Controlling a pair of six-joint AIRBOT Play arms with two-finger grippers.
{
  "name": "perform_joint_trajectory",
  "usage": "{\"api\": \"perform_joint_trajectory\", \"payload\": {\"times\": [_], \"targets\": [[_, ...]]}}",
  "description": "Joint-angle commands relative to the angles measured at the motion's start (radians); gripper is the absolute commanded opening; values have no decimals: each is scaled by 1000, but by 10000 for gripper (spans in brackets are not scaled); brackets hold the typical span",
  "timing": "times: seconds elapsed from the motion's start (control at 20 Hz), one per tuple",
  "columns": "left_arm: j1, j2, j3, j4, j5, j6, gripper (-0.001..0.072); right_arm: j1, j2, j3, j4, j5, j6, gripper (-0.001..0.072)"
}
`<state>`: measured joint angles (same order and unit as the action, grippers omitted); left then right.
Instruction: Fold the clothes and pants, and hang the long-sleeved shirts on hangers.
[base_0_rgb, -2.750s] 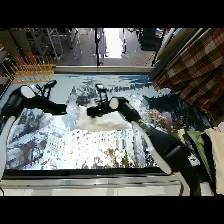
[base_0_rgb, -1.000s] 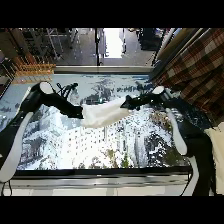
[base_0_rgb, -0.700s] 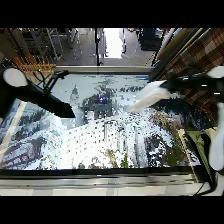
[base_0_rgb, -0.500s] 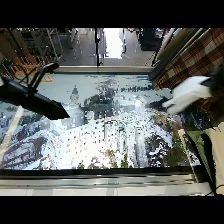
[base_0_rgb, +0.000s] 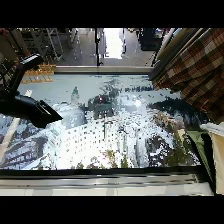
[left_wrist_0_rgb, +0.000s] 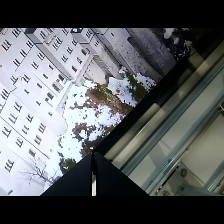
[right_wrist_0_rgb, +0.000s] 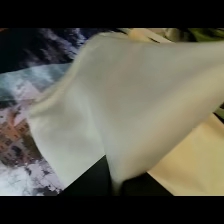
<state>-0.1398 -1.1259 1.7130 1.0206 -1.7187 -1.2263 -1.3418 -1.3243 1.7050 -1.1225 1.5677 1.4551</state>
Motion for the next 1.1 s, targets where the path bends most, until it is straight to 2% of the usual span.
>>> {"api": "perform_joint_trajectory", "payload": {"times": [0.0,0.4,0.6,0.65,0.75,0.85,0.95,1.0,1.05], "targets": [[1,5,-42,0,13,3,7,-130,14,-114,-40,28,-90,20],[1,5,-70,0,13,3,8,-135,13,-552,-244,14,-88,21],[1,5,-70,0,16,3,8,-135,12,-664,-346,-41,-77,22],[1,5,-70,0,16,3,8,-135,13,-661,-362,-52,-77,71],[1,5,-70,0,17,3,9,-134,14,-609,-358,-29,-78,661],[2,5,-70,1,17,5,22,-134,14,-486,-259,37,-43,698],[2,5,-70,23,17,28,22,-132,15,-345,-5,65,20,686],[1,5,-70,69,17,40,20,-118,15,-294,159,59,29,618],[2,5,-70,136,26,37,12,-88,15,-266,288,63,27,596]]}}
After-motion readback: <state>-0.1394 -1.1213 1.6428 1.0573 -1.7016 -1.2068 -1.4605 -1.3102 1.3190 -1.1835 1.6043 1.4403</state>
